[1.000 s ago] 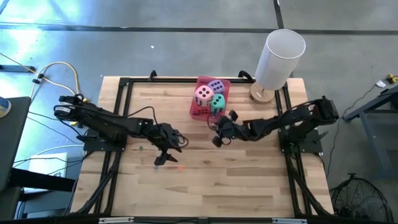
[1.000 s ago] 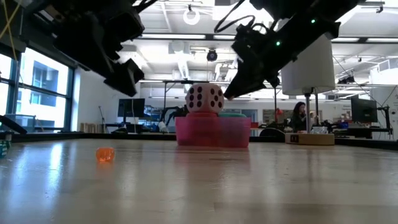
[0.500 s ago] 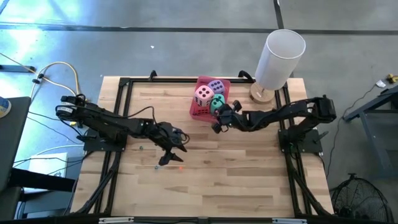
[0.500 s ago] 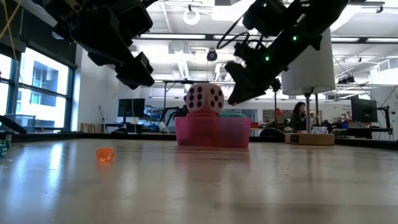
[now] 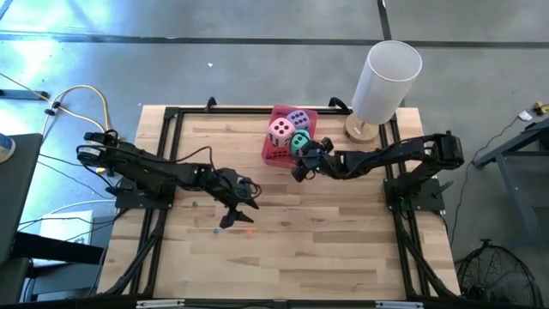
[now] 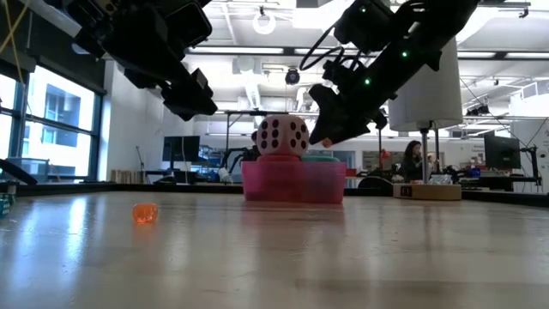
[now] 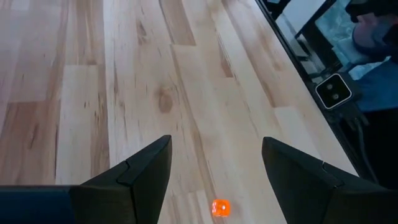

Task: Pick & Place Dice
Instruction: Put the right small orange dice into the bin

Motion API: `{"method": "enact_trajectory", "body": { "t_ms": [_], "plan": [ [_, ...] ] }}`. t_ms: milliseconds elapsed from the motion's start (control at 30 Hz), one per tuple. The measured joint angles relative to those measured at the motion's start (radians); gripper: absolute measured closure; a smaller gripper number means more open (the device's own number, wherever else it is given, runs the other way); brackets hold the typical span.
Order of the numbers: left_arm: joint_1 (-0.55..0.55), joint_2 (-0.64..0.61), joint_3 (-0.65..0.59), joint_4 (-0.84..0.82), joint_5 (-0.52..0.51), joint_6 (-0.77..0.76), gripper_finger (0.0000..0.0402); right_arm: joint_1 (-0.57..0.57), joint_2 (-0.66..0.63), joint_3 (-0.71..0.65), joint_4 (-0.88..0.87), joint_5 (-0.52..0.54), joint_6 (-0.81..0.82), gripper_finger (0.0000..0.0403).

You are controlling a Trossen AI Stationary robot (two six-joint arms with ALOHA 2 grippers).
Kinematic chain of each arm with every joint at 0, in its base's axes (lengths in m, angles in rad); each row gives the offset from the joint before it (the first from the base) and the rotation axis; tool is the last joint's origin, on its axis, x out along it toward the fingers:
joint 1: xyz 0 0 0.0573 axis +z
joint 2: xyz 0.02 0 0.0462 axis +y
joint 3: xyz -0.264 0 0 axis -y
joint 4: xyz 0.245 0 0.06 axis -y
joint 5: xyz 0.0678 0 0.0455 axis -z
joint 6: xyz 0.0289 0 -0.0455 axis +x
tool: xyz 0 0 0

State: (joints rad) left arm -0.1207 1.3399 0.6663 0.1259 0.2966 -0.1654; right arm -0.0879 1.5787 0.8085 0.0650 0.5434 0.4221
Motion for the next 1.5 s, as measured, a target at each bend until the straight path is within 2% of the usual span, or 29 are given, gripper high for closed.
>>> {"method": "enact_trajectory", "body": {
  "t_ms": [100,300,567,967,1133,1500],
  "plan": [
    [0.0,0.0,0.0,0.004,0.0,0.0,0.0159,0.0,0.0,0.0,-0.011,-0.001,0.058,0.0165],
    [0.0,0.0,0.0,0.003,-0.001,0.0,0.0159,0.0,0.0,0.0,-0.067,-0.003,0.201,0.0161],
    [0.0,0.0,0.0,0.003,-0.003,0.0,0.0159,0.0,0.0,0.0,-0.151,-0.003,0.259,0.016],
    [0.0,0.0,0.0,0.003,-0.003,0.0,0.0159,0.01,0.001,0.0,-0.114,0.001,0.178,0.016],
    [0.0,-0.001,0.0,0.003,-0.003,0.0,0.0159,0.03,0.043,-0.007,-0.098,0.008,0.176,0.016],
    [0.0,-0.001,-0.001,0.012,-0.003,0.001,0.0159,0.058,0.05,-0.004,0.049,-0.003,0.103,0.016]
  ]
}}
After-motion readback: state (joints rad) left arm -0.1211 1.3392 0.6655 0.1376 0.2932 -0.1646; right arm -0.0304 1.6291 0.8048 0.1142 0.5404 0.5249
